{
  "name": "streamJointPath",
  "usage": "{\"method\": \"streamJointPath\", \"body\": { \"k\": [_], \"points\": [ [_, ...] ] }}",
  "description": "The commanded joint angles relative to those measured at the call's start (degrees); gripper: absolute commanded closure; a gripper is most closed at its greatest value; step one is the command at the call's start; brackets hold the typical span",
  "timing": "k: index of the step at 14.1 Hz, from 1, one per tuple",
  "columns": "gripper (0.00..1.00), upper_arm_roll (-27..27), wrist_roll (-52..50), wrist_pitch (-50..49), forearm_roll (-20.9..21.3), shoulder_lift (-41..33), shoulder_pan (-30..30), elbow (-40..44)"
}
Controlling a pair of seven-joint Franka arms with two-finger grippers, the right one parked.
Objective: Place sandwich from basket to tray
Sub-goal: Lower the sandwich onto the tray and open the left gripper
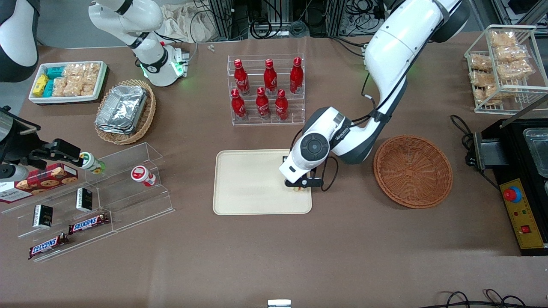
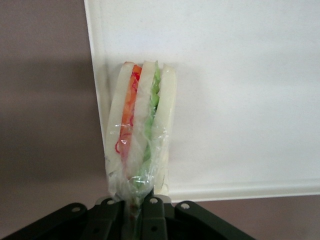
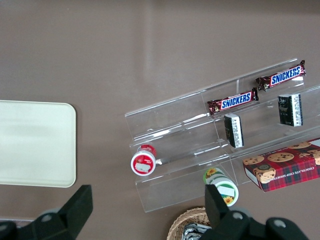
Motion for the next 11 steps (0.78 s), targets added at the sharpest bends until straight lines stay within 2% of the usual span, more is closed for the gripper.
{"method": "streamJointPath", "body": {
  "k": [1,3,4,6,11],
  "points": [
    [0.66,0.2,-0.6,-0.1,2.9,1.0,-0.5,1.7],
    [0.11,0.2,-0.6,-0.2,3.0,0.9,-0.5,1.7],
    [0.0,0.2,-1.3,-0.2,3.0,0.7,-0.5,1.7],
    [0.0,0.3,-4.6,-0.6,3.2,-0.3,-0.1,1.8],
    [0.0,3.1,-4.8,-8.5,3.1,-11.3,1.5,1.2]
  ]
}}
